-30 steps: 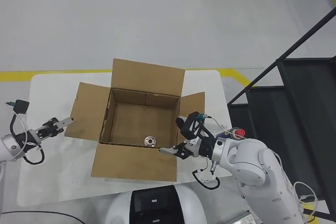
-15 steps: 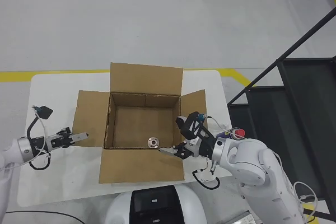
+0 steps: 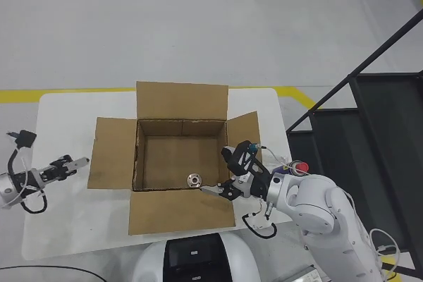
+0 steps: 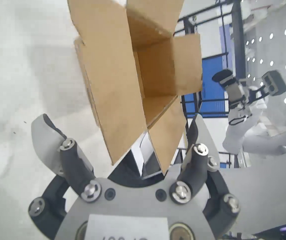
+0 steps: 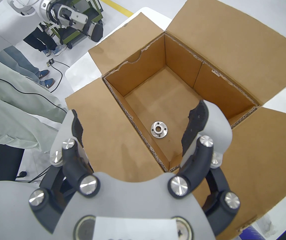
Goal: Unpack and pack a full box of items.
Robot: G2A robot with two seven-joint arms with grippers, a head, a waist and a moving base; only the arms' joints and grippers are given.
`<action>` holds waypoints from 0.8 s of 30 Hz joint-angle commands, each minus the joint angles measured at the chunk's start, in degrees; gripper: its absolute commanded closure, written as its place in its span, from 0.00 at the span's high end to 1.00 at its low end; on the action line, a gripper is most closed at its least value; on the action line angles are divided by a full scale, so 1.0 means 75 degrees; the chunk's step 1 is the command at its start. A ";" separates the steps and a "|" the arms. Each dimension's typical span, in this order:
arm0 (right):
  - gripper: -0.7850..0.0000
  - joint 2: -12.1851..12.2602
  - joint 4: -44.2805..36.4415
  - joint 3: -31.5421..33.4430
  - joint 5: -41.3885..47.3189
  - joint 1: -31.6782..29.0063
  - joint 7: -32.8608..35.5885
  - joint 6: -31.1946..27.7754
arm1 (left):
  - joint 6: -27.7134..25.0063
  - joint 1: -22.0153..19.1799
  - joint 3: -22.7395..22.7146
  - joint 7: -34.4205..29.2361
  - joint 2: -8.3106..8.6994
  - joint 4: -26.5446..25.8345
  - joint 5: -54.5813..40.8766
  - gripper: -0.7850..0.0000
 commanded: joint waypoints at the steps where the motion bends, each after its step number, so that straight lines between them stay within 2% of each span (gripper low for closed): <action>1: 1.00 0.0000 0.0000 0.0000 0.0000 0.0000 0.0000 0.0000 | -0.0164 0.0098 -0.0154 0.0586 -0.0028 0.0058 -0.0486 1.00; 5: 1.00 -0.0018 0.0191 -0.0074 0.0202 0.0036 -0.0186 0.0385 | -0.0413 0.0173 -0.0174 0.0960 -0.0067 0.0124 -0.1158 1.00; 8: 1.00 -0.0048 0.0554 -0.0353 0.0789 0.0384 0.0225 0.0994 | -0.0419 0.0171 -0.0160 0.0967 -0.0070 0.0131 -0.1214 1.00; 13: 1.00 -0.0090 0.1264 -0.0806 0.0985 0.1475 0.1179 0.1829 | -0.0419 0.0171 -0.0160 0.0967 -0.0070 0.0131 -0.1214 1.00; 18: 1.00 -0.0133 0.1855 -0.1372 0.0501 0.2665 0.2296 0.2437 | -0.0419 0.0171 -0.0160 0.0967 -0.0070 0.0131 -0.1214 1.00; 22: 1.00 -0.0188 0.2210 -0.1776 0.0340 0.3238 0.2647 0.2769 | -0.0419 0.0171 -0.0160 0.0967 -0.0070 0.0131 -0.1214 1.00; 24: 1.00 -0.0188 0.2210 -0.1776 0.0340 0.3238 0.2647 0.2769 | -0.0419 0.0171 -0.0160 0.0967 -0.0070 0.0131 -0.1214 1.00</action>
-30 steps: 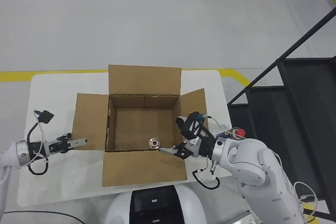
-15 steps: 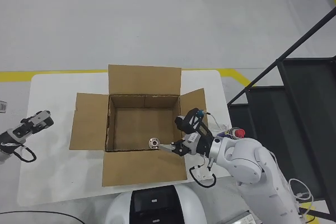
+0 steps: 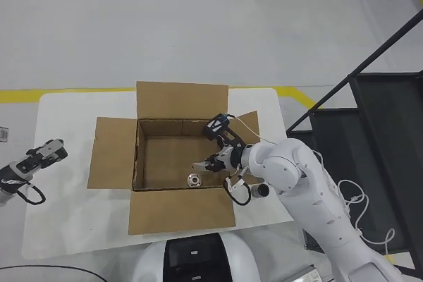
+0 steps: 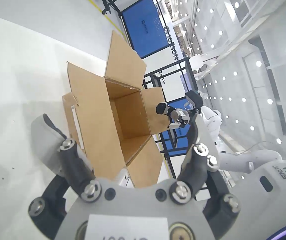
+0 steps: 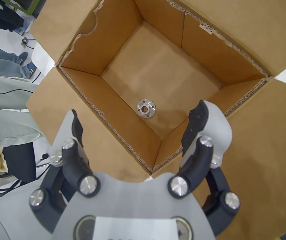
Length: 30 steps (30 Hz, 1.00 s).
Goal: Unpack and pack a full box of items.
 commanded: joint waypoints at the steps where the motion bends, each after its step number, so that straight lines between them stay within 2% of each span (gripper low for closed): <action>1: 1.00 0.0001 -0.0007 0.0009 0.0003 -0.0011 -0.0008 -0.0008 | 0.0000 0.0000 0.0000 0.0000 0.0000 0.0000 0.0000 1.00; 28: 1.00 0.0002 0.0032 0.0010 -0.0019 -0.0014 -0.0038 -0.0010 | 0.0000 0.0000 0.0000 0.0000 0.0000 0.0000 0.0000 1.00; 30: 1.00 0.0006 0.0188 -0.0069 -0.0243 0.0081 -0.0150 -0.0184 | 0.0000 0.0000 0.0000 0.0000 0.0000 0.0000 0.0000 1.00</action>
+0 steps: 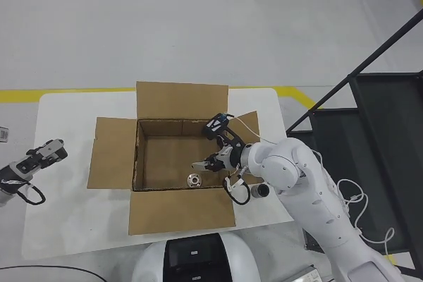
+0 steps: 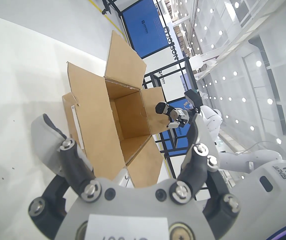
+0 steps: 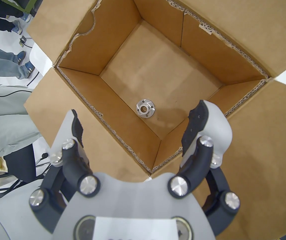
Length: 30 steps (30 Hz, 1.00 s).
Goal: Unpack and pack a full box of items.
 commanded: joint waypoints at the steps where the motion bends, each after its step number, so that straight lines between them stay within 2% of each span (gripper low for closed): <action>1: 1.00 0.0001 0.0211 -0.0112 -0.0326 0.0162 -0.0038 -0.0127 | 0.0000 0.0000 0.0000 0.0000 0.0000 0.0000 0.0000 1.00; 3: 1.00 -0.0027 0.0500 -0.0318 -0.0475 0.0452 0.0115 -0.0116 | 0.0000 0.0000 0.0000 0.0000 0.0000 0.0000 0.0000 1.00; 9: 1.00 -0.0206 0.1622 -0.1537 -0.0879 0.1583 0.1063 -0.0731 | 0.0000 0.0000 0.0000 0.0000 0.0000 0.0000 0.0000 1.00; 12: 1.00 -0.0330 0.2107 -0.2031 -0.1073 0.2104 0.1163 -0.0848 | 0.0000 0.0000 0.0000 0.0000 0.0000 0.0000 0.0000 1.00; 17: 1.00 -0.0576 0.2756 -0.2953 -0.1853 0.2752 0.0900 -0.0943 | 0.0000 0.0000 0.0000 0.0000 0.0000 0.0000 0.0000 1.00; 22: 1.00 -0.0855 0.3450 -0.3656 -0.2072 0.3067 0.0517 -0.0803 | 0.0000 0.0000 0.0000 0.0000 0.0000 0.0000 0.0000 1.00; 26: 1.00 -0.1033 0.3888 -0.3932 -0.2077 0.3245 0.0246 -0.0724 | 0.0000 0.0000 0.0000 0.0000 0.0000 0.0000 0.0000 1.00; 30: 1.00 -0.1033 0.3888 -0.3932 -0.2077 0.3245 0.0246 -0.0724 | 0.0000 0.0000 0.0000 0.0000 0.0000 0.0000 0.0000 1.00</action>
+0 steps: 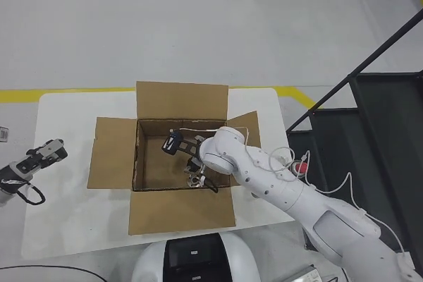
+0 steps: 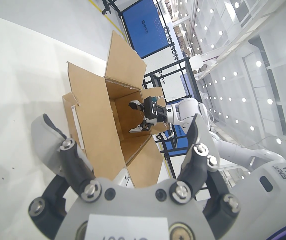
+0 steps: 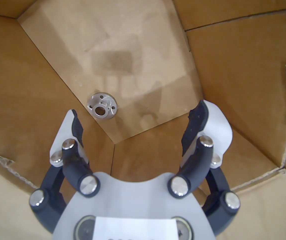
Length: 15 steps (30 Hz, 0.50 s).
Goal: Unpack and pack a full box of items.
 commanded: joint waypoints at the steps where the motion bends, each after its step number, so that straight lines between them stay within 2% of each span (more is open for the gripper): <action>1: 1.00 0.0002 -0.0005 0.0002 -0.0002 -0.0002 0.0005 -0.0002 | 0.0000 0.0000 0.0000 0.0000 0.0000 0.0000 0.0000 1.00; 11: 1.00 0.0002 -0.0005 0.0002 -0.0002 -0.0002 0.0005 -0.0002 | 0.0000 0.0000 0.0000 0.0000 0.0000 0.0000 0.0000 1.00; 15: 1.00 -0.0033 0.0336 -0.0224 0.0095 -0.0010 -0.0066 -0.0988 | 0.0000 0.0000 0.0000 0.0000 0.0000 0.0000 0.0000 1.00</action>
